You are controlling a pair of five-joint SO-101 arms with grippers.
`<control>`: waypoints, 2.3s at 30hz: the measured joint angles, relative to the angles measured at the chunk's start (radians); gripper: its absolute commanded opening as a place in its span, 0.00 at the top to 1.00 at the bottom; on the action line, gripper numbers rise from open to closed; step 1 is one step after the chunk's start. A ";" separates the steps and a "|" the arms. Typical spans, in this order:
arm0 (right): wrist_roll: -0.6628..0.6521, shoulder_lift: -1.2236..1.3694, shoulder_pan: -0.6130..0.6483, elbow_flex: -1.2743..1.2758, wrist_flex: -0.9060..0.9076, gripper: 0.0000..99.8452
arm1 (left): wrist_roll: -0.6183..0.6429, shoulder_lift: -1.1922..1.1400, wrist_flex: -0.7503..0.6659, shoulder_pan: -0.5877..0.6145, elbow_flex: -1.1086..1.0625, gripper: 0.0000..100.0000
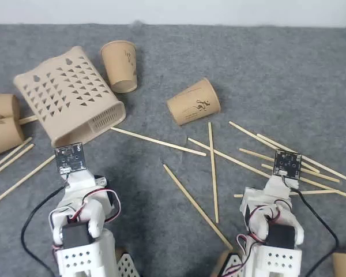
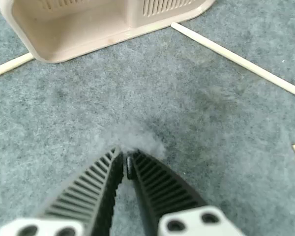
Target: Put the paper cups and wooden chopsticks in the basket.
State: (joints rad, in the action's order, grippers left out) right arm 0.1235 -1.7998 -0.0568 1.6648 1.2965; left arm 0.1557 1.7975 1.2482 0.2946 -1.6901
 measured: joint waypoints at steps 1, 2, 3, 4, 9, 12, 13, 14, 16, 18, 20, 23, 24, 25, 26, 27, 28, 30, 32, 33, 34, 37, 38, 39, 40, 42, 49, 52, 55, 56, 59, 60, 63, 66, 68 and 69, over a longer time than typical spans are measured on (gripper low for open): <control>0.000 0.000 0.000 0.000 0.000 0.99 | 0.000 0.000 0.000 0.000 0.000 0.99; 0.000 0.000 0.000 0.000 0.000 0.99 | 0.000 0.000 0.000 0.000 0.000 0.99; 0.000 0.000 0.000 0.000 0.000 0.99 | 0.000 0.000 0.000 0.000 0.000 0.99; 0.000 0.000 0.000 0.000 0.000 0.99 | 0.000 0.000 0.000 0.000 0.000 0.99; 0.000 0.000 0.000 0.000 0.000 0.99 | 0.000 0.000 0.000 0.000 0.000 0.99; 0.000 0.000 0.000 0.000 0.000 0.99 | 0.000 0.000 0.000 0.000 0.000 0.99; 0.000 0.000 0.000 0.000 0.000 0.99 | 0.000 0.000 0.000 0.000 0.000 0.99; 0.000 0.000 0.000 0.000 0.000 0.99 | 0.000 0.000 0.000 0.000 0.000 0.99; 0.000 0.000 0.000 0.000 0.000 0.99 | 0.000 0.000 0.000 0.000 0.000 0.99; 0.000 0.000 0.000 0.000 0.000 0.99 | 0.000 0.000 0.000 0.000 0.000 0.99; 0.000 0.000 0.000 0.000 0.000 0.99 | 0.000 0.000 0.000 0.000 0.000 0.99; 0.000 0.000 0.000 0.000 0.000 0.99 | 0.000 0.000 0.000 0.000 0.000 0.99; 0.000 0.000 0.000 0.000 0.000 0.99 | 0.000 0.000 0.000 0.000 0.000 0.99; 0.000 0.000 0.002 0.000 0.000 0.99 | 0.000 0.000 0.000 0.000 0.000 0.99; 0.000 0.000 0.012 0.000 0.000 0.99 | 0.000 0.000 0.000 0.000 0.000 0.99; 0.000 0.000 0.028 0.000 0.000 0.99 | 0.000 0.000 0.000 0.000 0.000 0.99; 0.000 0.000 0.044 0.000 0.000 0.99 | 0.000 0.000 0.000 0.000 0.000 0.99; 0.000 0.000 0.064 0.000 0.000 0.99 | 0.000 0.000 0.000 0.000 0.000 0.99; 0.000 0.000 0.075 0.000 0.000 0.99 | 0.000 0.000 0.000 0.000 0.000 0.99; 0.000 0.000 0.075 0.000 0.000 0.99 | 0.000 0.000 0.000 0.000 0.000 0.99; 0.000 0.000 0.077 0.000 0.000 0.99 | 0.000 0.000 0.000 0.000 0.000 0.99; 0.000 0.000 0.077 0.000 0.000 0.99 | 0.000 0.000 0.000 0.000 0.000 0.99; 0.000 0.000 0.078 0.000 0.000 0.99 | 0.000 0.000 0.000 0.000 0.000 0.99; 0.000 0.000 0.080 0.000 0.000 0.99 | 0.000 0.000 0.000 0.000 0.000 0.99; 0.000 0.000 0.081 0.000 0.000 0.99 | 0.000 0.000 0.000 0.000 0.000 0.99; 0.000 0.000 0.084 0.000 0.000 0.99 | 0.000 0.000 0.000 0.000 0.000 0.99; -0.127 0.000 0.080 0.000 -0.074 0.99 | 0.000 0.000 0.000 0.000 0.000 0.99; -0.328 0.000 0.080 0.000 -0.209 0.99 | 0.000 0.000 0.000 0.000 0.000 0.99; -0.457 0.000 0.084 0.000 -0.227 0.99 | 0.000 0.000 -0.015 0.000 0.009 0.99; -0.470 0.000 0.084 0.000 -0.216 0.99 | 0.000 0.000 -0.028 0.000 0.021 0.99; -0.480 0.000 0.084 0.000 -0.187 0.99 | -0.005 0.000 -0.074 0.055 0.071 0.99; -0.480 0.000 0.084 0.000 -0.186 0.99 | 0.000 0.000 -0.095 0.080 0.083 0.99; -0.482 0.000 0.060 0.000 -0.186 0.99 | -0.008 0.000 -0.192 0.129 0.095 0.99; -0.482 0.000 0.060 0.000 -0.186 0.99 | -0.104 0.000 -0.328 0.143 0.095 0.99; -0.482 0.000 0.051 0.000 -0.186 0.99 | -0.209 0.000 -0.373 0.146 0.095 0.99; -0.482 0.000 0.049 0.000 -0.186 0.99 | -0.255 0.000 -0.381 0.143 0.095 0.97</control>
State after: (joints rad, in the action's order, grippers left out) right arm -0.3583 -1.7998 -0.0077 1.6648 1.1109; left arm -0.0990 1.7975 0.8677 0.4373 -1.5950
